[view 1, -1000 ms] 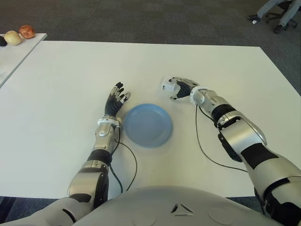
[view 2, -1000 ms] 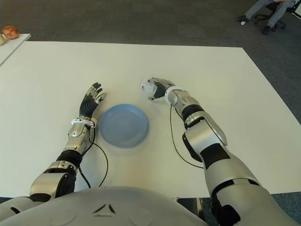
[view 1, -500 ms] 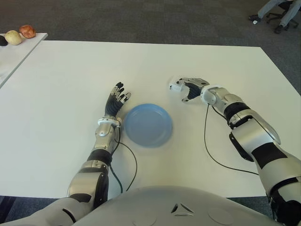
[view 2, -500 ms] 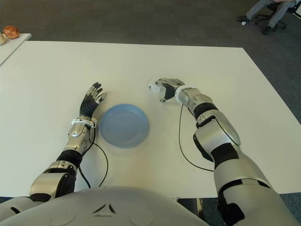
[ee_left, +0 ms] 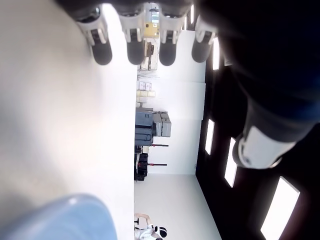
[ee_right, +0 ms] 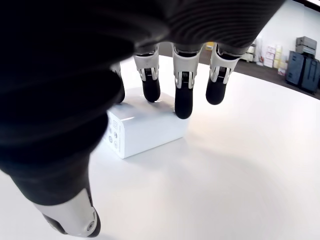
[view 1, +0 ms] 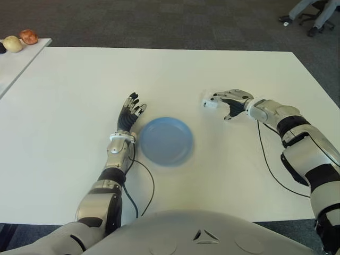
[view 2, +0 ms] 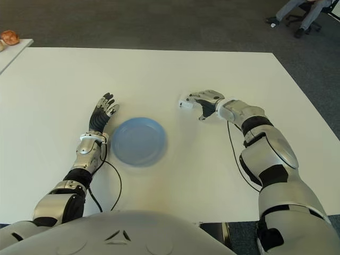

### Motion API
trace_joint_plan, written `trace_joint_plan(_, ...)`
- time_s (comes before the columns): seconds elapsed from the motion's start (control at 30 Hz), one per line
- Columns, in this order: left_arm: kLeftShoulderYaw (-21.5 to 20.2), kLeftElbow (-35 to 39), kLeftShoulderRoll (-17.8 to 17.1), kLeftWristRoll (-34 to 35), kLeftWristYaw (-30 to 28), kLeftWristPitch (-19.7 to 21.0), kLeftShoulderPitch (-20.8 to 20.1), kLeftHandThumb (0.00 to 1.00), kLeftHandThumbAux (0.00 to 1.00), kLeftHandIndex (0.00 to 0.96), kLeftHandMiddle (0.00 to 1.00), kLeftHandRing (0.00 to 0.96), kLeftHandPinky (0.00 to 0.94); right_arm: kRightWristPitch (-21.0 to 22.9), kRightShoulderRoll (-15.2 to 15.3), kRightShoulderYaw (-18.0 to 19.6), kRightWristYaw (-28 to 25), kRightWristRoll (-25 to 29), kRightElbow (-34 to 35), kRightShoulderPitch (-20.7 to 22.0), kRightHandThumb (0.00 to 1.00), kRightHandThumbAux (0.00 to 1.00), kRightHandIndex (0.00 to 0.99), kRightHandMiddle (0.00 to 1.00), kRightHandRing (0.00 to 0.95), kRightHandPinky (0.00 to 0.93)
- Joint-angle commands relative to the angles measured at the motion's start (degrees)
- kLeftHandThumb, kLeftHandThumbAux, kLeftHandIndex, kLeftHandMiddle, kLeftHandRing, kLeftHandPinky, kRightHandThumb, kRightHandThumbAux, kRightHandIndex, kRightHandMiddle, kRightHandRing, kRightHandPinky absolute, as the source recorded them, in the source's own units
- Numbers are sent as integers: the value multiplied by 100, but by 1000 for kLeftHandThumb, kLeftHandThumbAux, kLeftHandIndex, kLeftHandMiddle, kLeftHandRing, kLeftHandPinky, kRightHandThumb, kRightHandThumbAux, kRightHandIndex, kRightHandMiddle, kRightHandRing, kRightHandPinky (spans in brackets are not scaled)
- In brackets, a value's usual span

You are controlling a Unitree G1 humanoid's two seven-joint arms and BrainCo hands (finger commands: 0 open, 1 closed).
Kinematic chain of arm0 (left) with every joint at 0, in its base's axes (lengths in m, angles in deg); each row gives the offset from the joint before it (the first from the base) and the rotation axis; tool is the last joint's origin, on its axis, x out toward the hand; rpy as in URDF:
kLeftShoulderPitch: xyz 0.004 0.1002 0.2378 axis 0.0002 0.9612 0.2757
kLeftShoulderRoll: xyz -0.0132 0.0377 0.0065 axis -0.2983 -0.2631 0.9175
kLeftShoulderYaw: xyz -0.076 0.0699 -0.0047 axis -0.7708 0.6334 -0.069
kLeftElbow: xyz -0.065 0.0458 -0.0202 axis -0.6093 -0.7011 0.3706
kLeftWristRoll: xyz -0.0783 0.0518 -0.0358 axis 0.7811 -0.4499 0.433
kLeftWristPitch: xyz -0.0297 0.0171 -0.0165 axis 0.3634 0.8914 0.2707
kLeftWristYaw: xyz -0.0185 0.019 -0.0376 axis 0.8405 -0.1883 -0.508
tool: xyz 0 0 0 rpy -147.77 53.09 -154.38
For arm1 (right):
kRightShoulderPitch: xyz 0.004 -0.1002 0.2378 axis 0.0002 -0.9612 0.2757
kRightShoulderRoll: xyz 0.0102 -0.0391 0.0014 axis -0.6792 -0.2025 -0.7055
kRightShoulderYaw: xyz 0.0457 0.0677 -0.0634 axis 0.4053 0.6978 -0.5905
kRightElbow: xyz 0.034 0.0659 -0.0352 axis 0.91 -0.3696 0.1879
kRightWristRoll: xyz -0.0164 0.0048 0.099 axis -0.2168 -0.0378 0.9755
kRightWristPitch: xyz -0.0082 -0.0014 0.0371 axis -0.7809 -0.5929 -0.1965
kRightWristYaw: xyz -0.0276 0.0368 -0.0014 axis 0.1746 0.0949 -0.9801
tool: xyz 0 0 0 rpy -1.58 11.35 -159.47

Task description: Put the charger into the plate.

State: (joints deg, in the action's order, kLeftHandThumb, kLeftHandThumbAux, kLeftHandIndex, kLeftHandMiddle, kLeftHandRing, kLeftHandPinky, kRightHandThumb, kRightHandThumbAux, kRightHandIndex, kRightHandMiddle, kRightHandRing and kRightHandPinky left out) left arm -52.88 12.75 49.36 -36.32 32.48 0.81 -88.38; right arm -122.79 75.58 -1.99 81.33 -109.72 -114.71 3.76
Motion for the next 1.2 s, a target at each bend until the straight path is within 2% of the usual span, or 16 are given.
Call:
trace_joint_plan(0.03, 16, -436, 21, -57, 17, 350, 318, 0, 612, 40, 86, 83, 104, -146, 25, -141, 99, -190, 68, -262, 0, 819, 14, 78, 63, 66)
trace_joint_plan(0.1, 13, -463, 20, -56, 21, 339, 305, 0, 611, 40, 85, 83, 105, -216, 79, -156, 177, -206, 110, -316, 0, 822, 14, 75, 59, 65)
trace_joint_plan(0.23, 0, -509, 24, -44, 29, 326, 279, 0, 611, 44, 92, 88, 111, -563, 376, -151, 310, -199, 470, -543, 0, 831, 17, 70, 54, 69)
trace_joint_plan(0.33, 0, -537, 22, -50, 43, 324, 262, 0, 611, 47, 95, 91, 111, -850, 659, -60, 275, -112, 885, -742, 0, 832, 19, 73, 56, 71)
trace_joint_plan(0.57, 13, -581, 11, -60, 18, 312, 237, 0, 607, 50, 97, 92, 112, -1163, 1087, 174, 263, 15, 1482, -1135, 0, 834, 38, 86, 69, 85)
trace_joint_plan(0.7, 13, -620, 10, -53, -1, 320, 211, 0, 607, 49, 96, 91, 110, -1363, 1442, 380, 246, 75, 2071, -1485, 0, 838, 48, 92, 74, 89)
trace_joint_plan(0.83, 1, -688, 9, -39, -7, 333, 162, 0, 607, 47, 94, 89, 108, -1666, 1873, 680, 76, 248, 3019, -1960, 0, 844, 52, 102, 84, 97)
trace_joint_plan(1.07, 6, -765, -5, -51, 2, 310, 119, 0, 606, 45, 90, 87, 111, -1870, 2173, 1115, -264, 498, 4071, -2654, 0, 857, 49, 122, 105, 110)
trace_joint_plan(1.2, 3, -813, -10, -47, 3, 330, 86, 0, 607, 44, 91, 90, 116, -1916, 2239, 1376, -370, 574, 4540, -2967, 0, 859, 47, 132, 115, 115)
